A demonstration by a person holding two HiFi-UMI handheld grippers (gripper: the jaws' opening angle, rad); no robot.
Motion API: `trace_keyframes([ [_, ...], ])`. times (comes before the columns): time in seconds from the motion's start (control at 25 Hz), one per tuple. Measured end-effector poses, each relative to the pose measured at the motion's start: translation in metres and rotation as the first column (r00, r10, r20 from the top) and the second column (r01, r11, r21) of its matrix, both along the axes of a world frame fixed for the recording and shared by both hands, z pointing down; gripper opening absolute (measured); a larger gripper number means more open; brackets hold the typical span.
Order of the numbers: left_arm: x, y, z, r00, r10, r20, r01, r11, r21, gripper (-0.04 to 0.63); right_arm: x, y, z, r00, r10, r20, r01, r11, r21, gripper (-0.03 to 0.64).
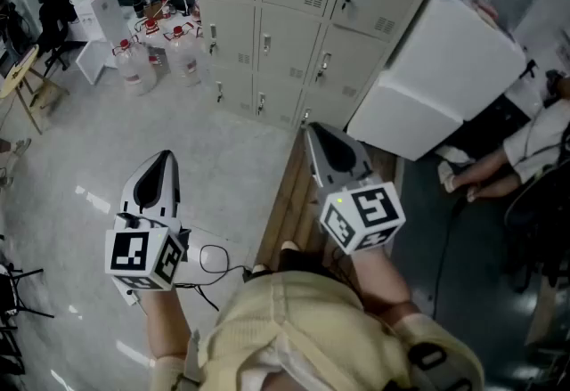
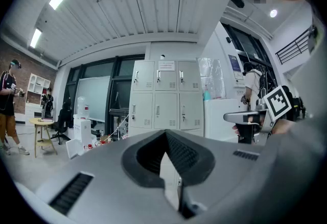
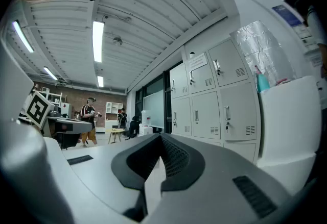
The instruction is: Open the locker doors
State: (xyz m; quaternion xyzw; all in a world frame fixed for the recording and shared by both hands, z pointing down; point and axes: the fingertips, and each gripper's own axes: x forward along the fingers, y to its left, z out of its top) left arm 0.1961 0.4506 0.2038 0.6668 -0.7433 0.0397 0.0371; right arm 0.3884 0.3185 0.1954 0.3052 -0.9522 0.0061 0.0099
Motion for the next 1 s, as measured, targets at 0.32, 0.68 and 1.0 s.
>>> trace_keyframes([
  [0.32, -0.002, -0.012, 0.020, 1.000, 0.005, -0.019, -0.006, 0.999, -0.038, 0.003, 0.007, -0.012, 0.027, 0.998, 0.050, -0.025, -0.051, 0.996, -0.068, 0.002],
  [0.68, -0.030, -0.051, 0.044, 0.999, -0.044, -0.016, 0.042, 0.996, -0.074, 0.003, -0.017, -0.065, 0.065, 0.996, 0.074, -0.044, -0.078, 0.989, -0.122, 0.003],
  [1.0, -0.046, -0.135, 0.065, 0.999, -0.041, -0.017, 0.040, 0.997, -0.069, 0.003, -0.031, -0.151, 0.086, 0.996, 0.069, -0.059, -0.077, 0.989, -0.129, 0.003],
])
